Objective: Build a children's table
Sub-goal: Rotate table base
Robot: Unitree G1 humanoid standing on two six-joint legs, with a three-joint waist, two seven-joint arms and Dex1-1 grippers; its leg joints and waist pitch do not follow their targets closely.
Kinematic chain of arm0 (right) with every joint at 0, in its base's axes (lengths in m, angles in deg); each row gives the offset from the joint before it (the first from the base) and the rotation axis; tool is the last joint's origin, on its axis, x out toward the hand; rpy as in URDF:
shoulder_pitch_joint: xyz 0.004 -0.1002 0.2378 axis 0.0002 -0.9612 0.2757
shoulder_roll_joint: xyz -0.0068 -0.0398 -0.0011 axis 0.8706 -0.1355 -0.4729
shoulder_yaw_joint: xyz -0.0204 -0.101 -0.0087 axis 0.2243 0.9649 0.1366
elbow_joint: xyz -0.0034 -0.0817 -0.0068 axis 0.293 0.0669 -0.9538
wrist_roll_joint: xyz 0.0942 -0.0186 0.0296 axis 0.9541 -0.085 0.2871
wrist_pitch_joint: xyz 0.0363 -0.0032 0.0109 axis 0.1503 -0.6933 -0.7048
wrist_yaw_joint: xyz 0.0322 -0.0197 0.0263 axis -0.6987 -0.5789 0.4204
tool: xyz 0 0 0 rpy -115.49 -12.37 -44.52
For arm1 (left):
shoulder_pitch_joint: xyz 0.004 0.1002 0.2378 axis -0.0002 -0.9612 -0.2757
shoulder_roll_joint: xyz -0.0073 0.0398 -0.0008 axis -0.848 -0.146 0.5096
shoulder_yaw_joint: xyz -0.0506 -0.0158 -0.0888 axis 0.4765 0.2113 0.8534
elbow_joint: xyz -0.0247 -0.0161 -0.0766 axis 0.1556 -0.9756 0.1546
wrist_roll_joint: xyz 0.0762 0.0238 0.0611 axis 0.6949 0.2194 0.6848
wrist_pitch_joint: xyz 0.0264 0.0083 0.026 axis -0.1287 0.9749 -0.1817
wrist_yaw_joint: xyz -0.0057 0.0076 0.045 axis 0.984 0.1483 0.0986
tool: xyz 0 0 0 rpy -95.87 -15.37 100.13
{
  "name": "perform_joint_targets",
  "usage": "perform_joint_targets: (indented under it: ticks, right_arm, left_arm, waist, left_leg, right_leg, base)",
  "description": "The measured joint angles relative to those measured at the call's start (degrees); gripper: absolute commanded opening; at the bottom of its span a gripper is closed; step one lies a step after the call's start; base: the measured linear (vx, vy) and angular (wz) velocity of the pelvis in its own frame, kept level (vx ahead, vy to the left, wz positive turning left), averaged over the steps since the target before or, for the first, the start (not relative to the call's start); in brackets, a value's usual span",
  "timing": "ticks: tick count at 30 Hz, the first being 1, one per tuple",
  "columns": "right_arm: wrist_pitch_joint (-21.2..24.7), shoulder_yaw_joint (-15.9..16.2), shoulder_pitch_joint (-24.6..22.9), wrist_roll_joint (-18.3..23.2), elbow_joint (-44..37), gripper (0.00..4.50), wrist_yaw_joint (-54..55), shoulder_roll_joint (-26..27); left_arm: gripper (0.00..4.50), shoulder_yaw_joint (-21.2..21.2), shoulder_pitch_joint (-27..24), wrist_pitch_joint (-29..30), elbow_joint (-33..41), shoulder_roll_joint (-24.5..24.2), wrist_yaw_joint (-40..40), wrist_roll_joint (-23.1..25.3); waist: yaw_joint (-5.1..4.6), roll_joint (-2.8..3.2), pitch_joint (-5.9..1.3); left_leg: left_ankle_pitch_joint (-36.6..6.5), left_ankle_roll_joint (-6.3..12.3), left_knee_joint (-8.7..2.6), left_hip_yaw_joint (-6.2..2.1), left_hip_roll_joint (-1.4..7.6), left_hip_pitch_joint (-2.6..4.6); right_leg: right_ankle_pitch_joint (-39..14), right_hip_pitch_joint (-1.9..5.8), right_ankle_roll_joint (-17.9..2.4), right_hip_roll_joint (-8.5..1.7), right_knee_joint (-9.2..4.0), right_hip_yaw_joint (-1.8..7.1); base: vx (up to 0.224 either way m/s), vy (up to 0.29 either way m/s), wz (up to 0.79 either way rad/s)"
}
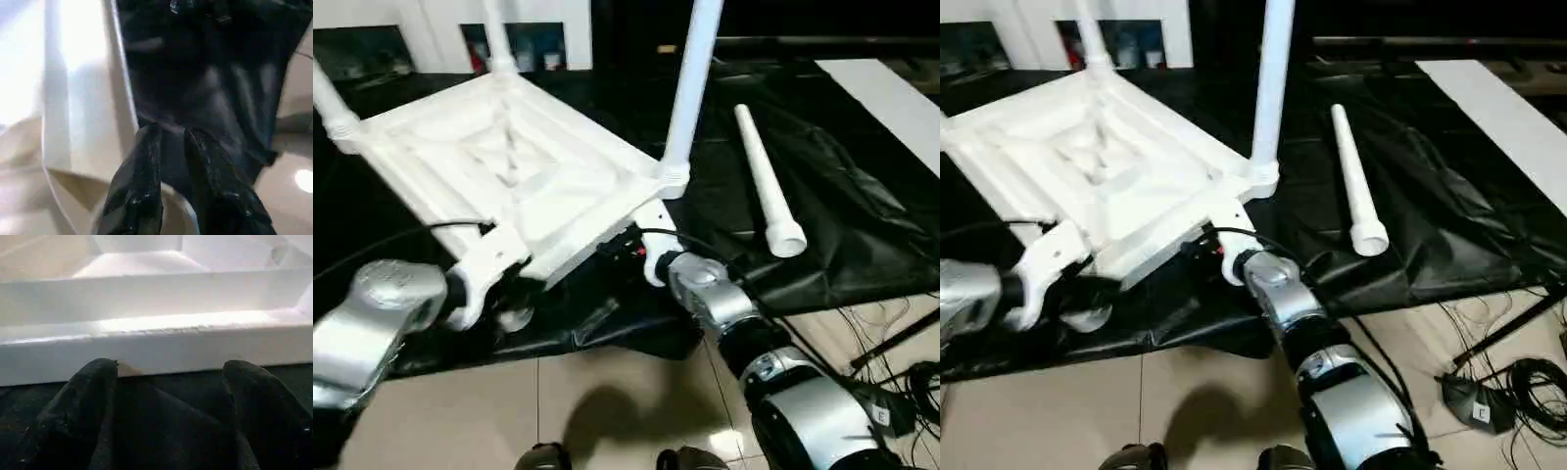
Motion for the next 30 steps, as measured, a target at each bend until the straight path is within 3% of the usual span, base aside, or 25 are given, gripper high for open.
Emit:
perform_joint_targets:
  ticks: [4,11,14,18,24,30]
  right_arm:
    - [0.6,-1.2,-1.4,1.4,-4.8,3.88,-0.7,-0.8]
    - [3.3,-2.1,-5.8,2.7,-18.6,3.88,-4.2,-6.7]
    - [5.2,-0.4,-9.1,2.3,-23.4,3.88,-8.5,-10.2]
    - [7.4,1.6,-12.6,0.7,-27.6,3.88,-12.3,-13.1]
    - [8.0,2.8,-12.5,0.2,-27.5,3.88,-10.8,-11.4]
    - [9.1,3.5,-11.4,0.3,-27.2,3.88,-12.1,-9.4]
  left_arm:
    - [1.0,-2.4,4.1,-6.3,-7.4,3.8,-2.6,2.1]
    - [1.0,0.2,5.0,-3.5,-5.6,3.9,-3.5,-1.8]
    - [1.0,2.2,6.4,-1.8,-3.9,-0.7,-3.9,-0.9]
    - [1.0,5.6,7.0,-1.0,-6.0,-9.6,-6.4,5.6]
    - [1.0,3.1,3.5,3.9,-6.7,-18.7,-6.4,9.8]
    - [1.0,-0.5,-2.8,5.0,-4.7,-19.4,-0.5,8.2]
  waist:
    - [-0.01,0.07,0.04]
    - [0.15,0.07,0.05]
    - [-0.01,0.06,0.05]
    - [-0.8,0.03,0.06]
    - [-0.52,0.03,0.07]
    - [0.37,-0.03,0.03]
  left_leg:
    - [0.0,-0.02,0.06,-0.03,0.03,-0.02]
    - [0.0,-0.02,0.04,-0.04,0.12,-0.06]
    - [0.0,-0.03,0.04,-0.04,0.18,-0.08]
    - [0.0,-0.03,0.01,-0.11,0.24,-0.05]
    - [0.0,-0.04,-0.03,-0.07,0.24,-0.08]
    - [0.0,-0.03,-0.04,-0.04,0.23,-0.1]
  right_leg:
    - [0.1,0.02,0.0,0.07,-0.01,0.06]
    - [0.1,0.0,0.0,0.17,-0.08,0.05]
    - [0.1,-0.01,0.0,0.25,-0.16,0.06]
    - [0.1,-0.08,0.0,0.36,-0.24,0.09]
    - [0.1,-0.08,0.0,0.35,-0.42,0.09]
    - [0.1,0.0,0.0,0.31,-0.51,0.09]
  base:
    - [0.0,0.0,0.0]
    - [0.0,0.0,0.0]
    - [0.0,0.0,0.0]
    - [0.0,0.0,0.0]
    - [0.0,0.0,0.0]
    - [0.0,0.0,0.0]
